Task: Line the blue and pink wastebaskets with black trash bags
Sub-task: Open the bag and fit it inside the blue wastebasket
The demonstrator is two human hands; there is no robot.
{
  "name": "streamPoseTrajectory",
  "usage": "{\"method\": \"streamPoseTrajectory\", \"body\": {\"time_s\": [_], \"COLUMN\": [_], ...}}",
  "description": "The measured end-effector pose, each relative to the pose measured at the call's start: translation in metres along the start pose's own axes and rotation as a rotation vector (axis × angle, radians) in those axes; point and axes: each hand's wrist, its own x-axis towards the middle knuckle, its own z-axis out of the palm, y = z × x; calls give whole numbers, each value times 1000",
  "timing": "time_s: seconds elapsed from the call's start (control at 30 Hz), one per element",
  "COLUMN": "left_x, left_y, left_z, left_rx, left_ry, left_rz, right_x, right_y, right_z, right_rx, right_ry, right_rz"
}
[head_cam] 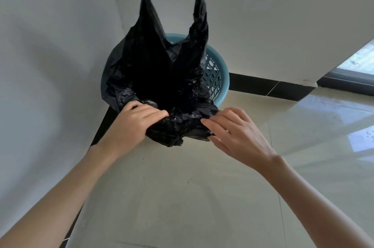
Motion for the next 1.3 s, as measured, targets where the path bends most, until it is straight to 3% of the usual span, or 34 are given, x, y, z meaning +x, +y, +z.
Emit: {"method": "streamPoseTrajectory", "body": {"time_s": [0.17,0.3,0.37,0.47,0.57,0.63,0.77,0.87,0.97,1.1,1.17,1.23,1.3], "left_x": [-8,-8,-4,0,5,6,3,0,-2,-2,-5,-10,-14], "left_y": [-26,5,22,32,37,38,32,27,21,14,10,4,-1], "left_z": [-15,-15,-5,12,16,16,12,9,7,5,3,0,-4], "left_rx": [-23,-41,11,114,108,77,21,11,21,-11,-46,-76,-107], "left_ry": [48,47,-7,-24,67,84,90,85,81,99,97,79,51], "left_rz": [-107,-114,-90,-126,-179,-171,-121,-104,-97,-37,-27,-25,-33], "right_x": [-8,-11,-13,-3,22,42,69,74,68,57,51,43,37], "right_y": [-23,-37,-42,-50,-45,-44,-40,-32,-15,5,14,25,34], "right_z": [17,37,41,31,20,15,11,9,10,1,0,7,18], "right_rx": [22,-20,73,459,548,488,320,396,667,1299,1406,1317,1013], "right_ry": [76,-132,-179,45,211,139,-170,-96,3,134,204,260,166], "right_rz": [-64,-53,-11,317,640,714,817,846,1035,1267,1313,1393,1392]}}
